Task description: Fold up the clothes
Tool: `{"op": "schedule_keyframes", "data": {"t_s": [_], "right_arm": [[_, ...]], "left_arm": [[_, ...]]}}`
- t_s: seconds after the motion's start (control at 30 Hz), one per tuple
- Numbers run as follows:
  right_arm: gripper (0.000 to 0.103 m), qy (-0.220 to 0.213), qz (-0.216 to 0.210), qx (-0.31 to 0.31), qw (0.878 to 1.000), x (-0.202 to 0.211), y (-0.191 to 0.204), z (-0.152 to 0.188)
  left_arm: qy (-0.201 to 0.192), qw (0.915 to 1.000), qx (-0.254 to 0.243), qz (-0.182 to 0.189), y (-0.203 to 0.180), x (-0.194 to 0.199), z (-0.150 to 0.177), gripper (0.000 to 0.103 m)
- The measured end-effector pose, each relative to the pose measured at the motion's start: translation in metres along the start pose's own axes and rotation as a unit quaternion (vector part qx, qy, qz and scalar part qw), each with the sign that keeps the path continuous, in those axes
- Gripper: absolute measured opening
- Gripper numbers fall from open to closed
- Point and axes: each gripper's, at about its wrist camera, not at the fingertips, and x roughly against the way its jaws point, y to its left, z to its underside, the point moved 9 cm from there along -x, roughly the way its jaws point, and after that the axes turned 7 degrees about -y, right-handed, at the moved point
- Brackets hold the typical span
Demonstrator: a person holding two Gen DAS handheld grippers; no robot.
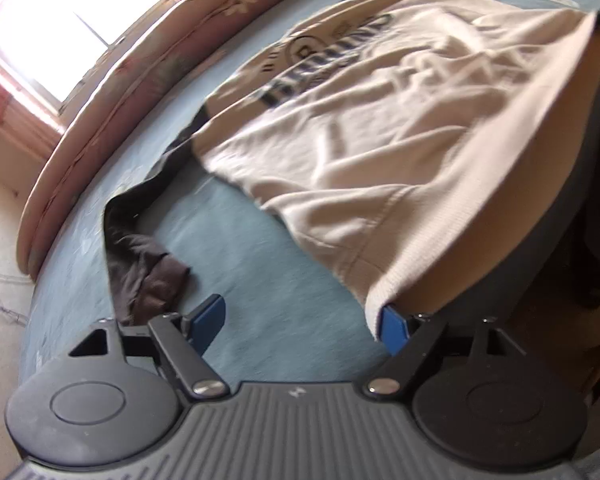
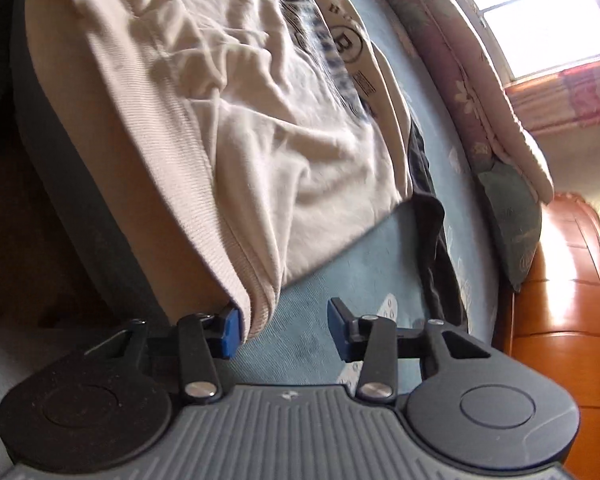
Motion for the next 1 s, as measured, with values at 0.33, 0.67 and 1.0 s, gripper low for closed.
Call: {"op": "schedule_keyframes", "data": {"t_s": [0.33, 0.67, 1.0], "right_arm": [[0.050, -0.001, -0.124, -0.072, 0.990, 0.024, 0.003, 0.001], [0.051, -0.072, -0.163, -0.186, 0.966, 0.033, -0.031, -0.032], [0.053, -0.055, -0.215, -0.389, 0.894, -0.039, -0.013, -0.021]], "left_arm": [[0.022, 0.9963, 0.064, 0.053, 0.010, 0.014, 0.008, 0.083], [-0.043, 0.9778, 0.111, 0.172, -0.007, 0.020, -0.042, 0.087], [-0.019, 0.9587, 0.153, 0.239, -0.030, -0.007, -0.033, 0.087]]}}
